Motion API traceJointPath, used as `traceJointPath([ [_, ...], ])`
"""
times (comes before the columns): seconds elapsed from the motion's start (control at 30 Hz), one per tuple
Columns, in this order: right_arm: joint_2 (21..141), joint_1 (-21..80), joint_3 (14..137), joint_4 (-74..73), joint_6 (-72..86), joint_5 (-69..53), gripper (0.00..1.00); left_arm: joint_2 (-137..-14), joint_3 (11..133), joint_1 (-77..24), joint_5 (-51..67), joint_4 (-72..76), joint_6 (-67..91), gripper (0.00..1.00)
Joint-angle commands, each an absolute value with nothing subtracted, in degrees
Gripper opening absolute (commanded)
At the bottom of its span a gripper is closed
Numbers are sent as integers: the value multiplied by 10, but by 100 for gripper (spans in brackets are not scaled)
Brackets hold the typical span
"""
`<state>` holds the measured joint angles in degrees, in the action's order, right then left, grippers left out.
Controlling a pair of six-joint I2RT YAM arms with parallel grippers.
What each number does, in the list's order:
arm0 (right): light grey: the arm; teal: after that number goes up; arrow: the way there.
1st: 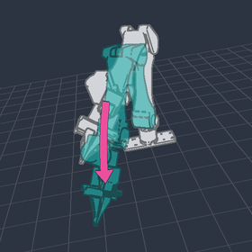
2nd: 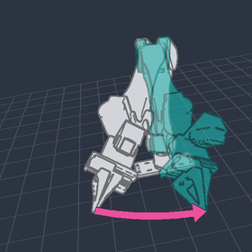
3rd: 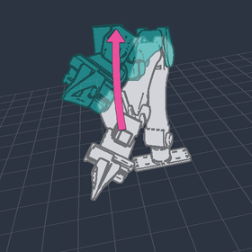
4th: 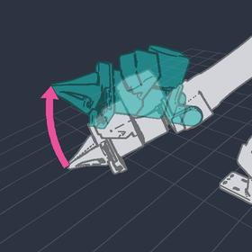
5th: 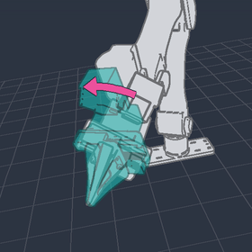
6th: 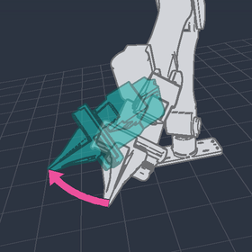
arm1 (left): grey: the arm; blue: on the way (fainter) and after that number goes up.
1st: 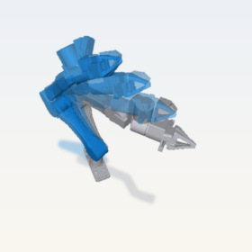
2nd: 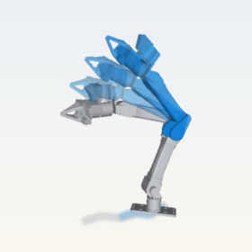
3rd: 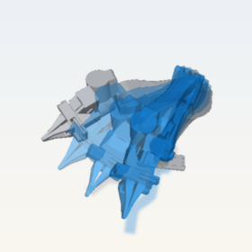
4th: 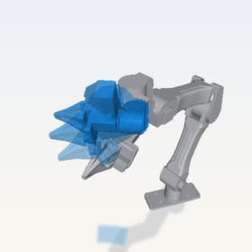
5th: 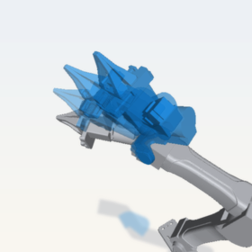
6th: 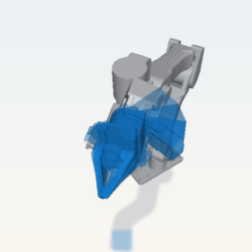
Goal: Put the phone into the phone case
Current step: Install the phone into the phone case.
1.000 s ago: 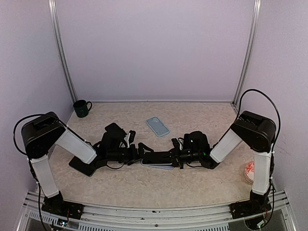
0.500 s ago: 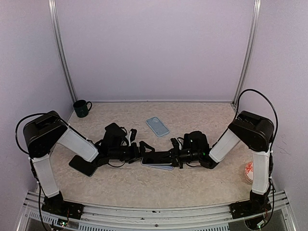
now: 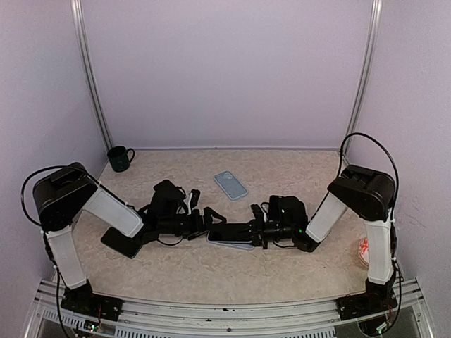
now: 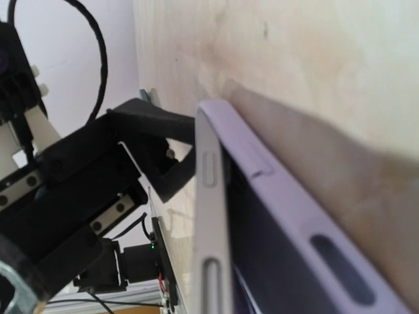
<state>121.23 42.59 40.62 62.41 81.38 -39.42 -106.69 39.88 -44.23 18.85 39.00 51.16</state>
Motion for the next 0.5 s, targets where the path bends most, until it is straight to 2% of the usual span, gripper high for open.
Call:
traceJointPath([
  [0.0, 1206, 433, 400, 642, 814, -390, 0, -1035, 390, -436, 213, 361, 498, 99],
  [0.47, 1145, 432, 421, 582, 748, -394, 0, -1002, 353, -427, 220, 362, 491, 99],
])
